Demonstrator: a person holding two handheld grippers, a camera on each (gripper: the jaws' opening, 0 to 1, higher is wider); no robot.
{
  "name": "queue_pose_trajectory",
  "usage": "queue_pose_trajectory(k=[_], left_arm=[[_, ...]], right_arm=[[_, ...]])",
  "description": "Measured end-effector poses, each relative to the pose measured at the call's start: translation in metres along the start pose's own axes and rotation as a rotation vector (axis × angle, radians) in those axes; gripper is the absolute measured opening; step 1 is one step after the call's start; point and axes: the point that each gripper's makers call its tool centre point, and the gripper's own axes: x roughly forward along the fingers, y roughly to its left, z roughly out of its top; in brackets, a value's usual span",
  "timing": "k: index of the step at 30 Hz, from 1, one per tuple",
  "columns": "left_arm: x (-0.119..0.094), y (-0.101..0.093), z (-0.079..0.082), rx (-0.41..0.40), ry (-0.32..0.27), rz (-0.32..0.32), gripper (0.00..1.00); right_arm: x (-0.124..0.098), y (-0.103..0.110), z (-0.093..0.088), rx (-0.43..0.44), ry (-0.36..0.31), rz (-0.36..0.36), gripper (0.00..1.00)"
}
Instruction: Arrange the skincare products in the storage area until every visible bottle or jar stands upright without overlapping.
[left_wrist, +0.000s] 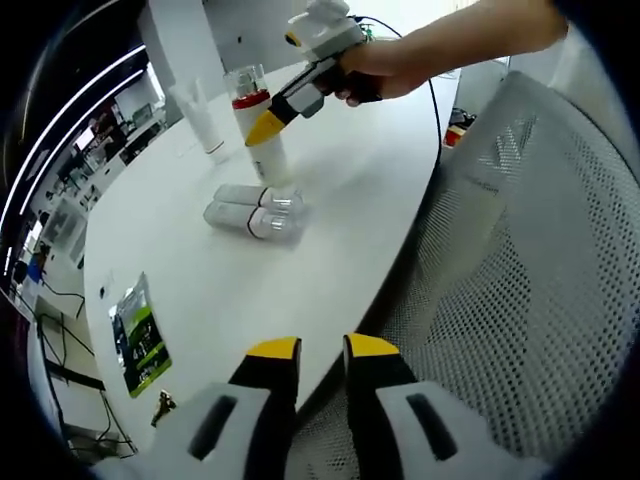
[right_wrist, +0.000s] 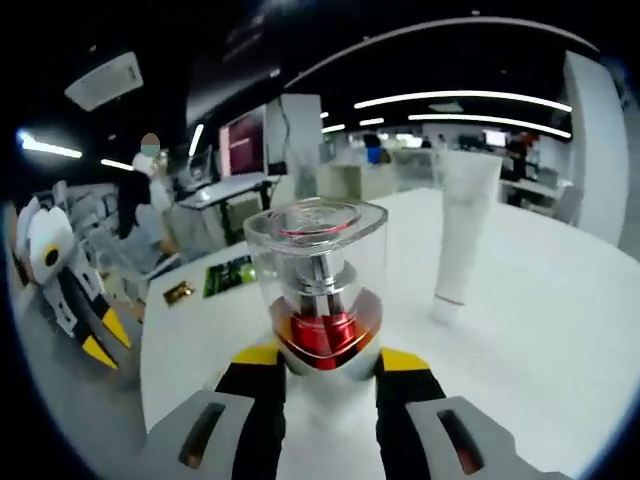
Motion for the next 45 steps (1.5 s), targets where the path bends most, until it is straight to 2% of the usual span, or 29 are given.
queue_pose_trajectory(k=[3, 6, 11, 14, 19, 26, 30, 34, 40, 45], left_arm=[[0.001, -0.003, 0.0, -0.004, 0.005, -0.016, 0.12], [0.002, -0.005, -0.002, -0.007, 0.014, -0.031, 0.1], [0.004, -0.011, -0.006, -0.004, 0.036, -0.065, 0.09], [0.005, -0.014, -0.006, -0.005, 0.038, -0.079, 0.08], [0.006, -0.014, -0.008, -0.019, 0.049, -0.087, 0.06], [0.006, -0.014, -0.008, -0.021, 0.048, -0.082, 0.05], [0.006, -0.014, -0.008, -0.024, 0.05, -0.084, 0.05], [0.006, -0.015, -0.01, -0.027, 0.061, -0.091, 0.05], [0.007, -0.017, -0.012, -0.027, 0.07, -0.104, 0.04], [0.008, -0.018, -0.013, -0.028, 0.077, -0.109, 0.04]], right_arm=[[0.001, -0.002, 0.003, 0.014, -0.008, -0.026, 0.29], [0.0, -0.009, 0.004, -0.068, -0.005, -0.07, 0.29], [0.005, -0.015, 0.007, -0.029, -0.006, -0.075, 0.28], [0.006, -0.02, 0.015, -0.003, -0.035, -0.075, 0.28], [0.004, -0.027, 0.026, -0.011, -0.049, -0.078, 0.28], [0.004, -0.057, 0.034, -0.006, -0.057, -0.111, 0.28], [0.005, -0.08, 0.035, -0.023, -0.042, -0.164, 0.28], [0.007, -0.095, 0.037, 0.013, -0.054, -0.189, 0.28], [0.011, -0.119, 0.042, 0.019, -0.07, -0.231, 0.28], [0.017, -0.138, 0.047, 0.014, -0.073, -0.238, 0.28]])
